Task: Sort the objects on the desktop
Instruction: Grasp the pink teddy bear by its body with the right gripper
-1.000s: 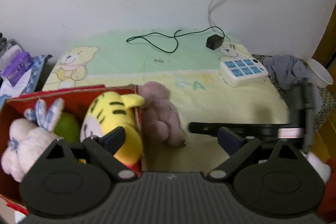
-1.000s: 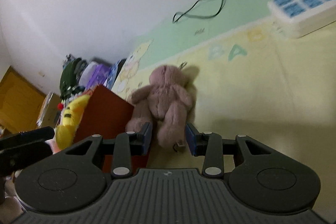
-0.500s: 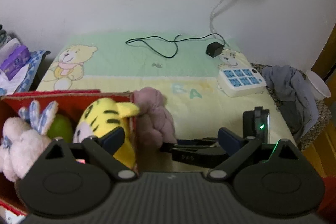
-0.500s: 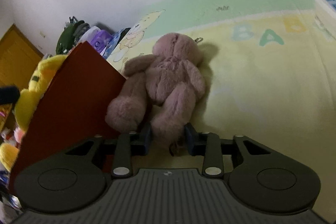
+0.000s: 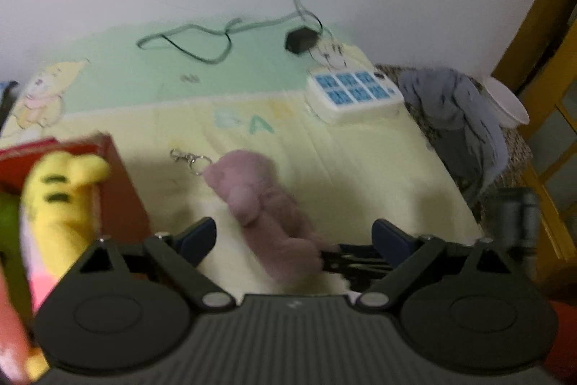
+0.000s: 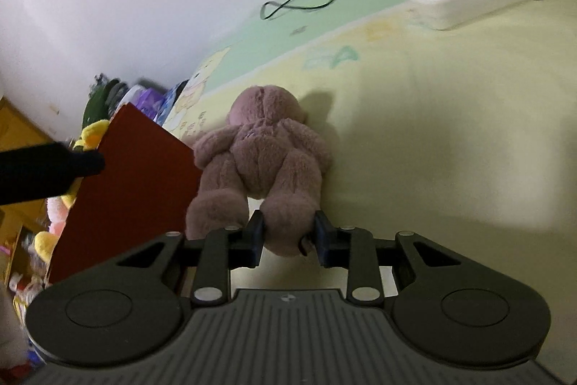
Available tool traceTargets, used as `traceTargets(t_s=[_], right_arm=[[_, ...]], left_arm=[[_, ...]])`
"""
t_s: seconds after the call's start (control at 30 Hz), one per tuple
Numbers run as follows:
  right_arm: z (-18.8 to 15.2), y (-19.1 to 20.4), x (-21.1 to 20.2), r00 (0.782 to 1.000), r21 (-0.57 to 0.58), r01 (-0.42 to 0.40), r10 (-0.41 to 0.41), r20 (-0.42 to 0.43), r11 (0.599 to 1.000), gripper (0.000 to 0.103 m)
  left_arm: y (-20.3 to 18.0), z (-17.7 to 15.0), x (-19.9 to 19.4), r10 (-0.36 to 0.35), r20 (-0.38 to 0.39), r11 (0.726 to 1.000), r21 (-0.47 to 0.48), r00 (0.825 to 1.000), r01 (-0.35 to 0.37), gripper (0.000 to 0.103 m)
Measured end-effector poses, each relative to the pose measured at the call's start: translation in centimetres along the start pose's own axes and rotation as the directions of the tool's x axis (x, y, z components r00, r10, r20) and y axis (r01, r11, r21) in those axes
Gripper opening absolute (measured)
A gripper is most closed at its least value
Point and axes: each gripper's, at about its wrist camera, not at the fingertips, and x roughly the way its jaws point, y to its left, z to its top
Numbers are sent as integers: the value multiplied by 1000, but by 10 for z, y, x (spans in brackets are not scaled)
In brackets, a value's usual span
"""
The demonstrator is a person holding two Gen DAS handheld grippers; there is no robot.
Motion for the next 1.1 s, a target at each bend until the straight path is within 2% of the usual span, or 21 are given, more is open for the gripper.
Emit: traceTargets(t_s=[0.23, 0.37, 0.47, 0.57, 0.8, 0.93, 1.1], right_arm=[[-21, -9, -41, 999, -5, 36, -36, 25, 999, 35], [-18, -30, -56, 996, 119, -12, 2, 84, 993, 35], [-9, -37, -49, 996, 165, -33, 18, 93, 986, 36], [10, -30, -20, 994, 151, -102, 93, 63, 983, 41], [24, -23, 14, 993, 131, -112, 114, -10, 985, 47], [22, -27, 21, 989, 196, -138, 147, -31, 971, 49], [18, -24, 14, 988, 192, -134, 145, -47, 972, 48]], left_arm=[[0, -19, 47, 22, -112, 1000, 5, 993, -21, 77], [5, -31, 63, 39, -165, 999, -6, 986, -40, 76], [7, -35, 72, 62, -188, 998, -12, 980, -65, 77], [14, -36, 80, 37, -216, 997, -59, 976, -51, 78], [20, -30, 90, 32, -216, 994, -97, 976, -54, 74], [18, -30, 91, 35, -204, 994, -90, 978, -55, 73], [14, -34, 89, 24, -202, 997, -68, 979, -39, 68]])
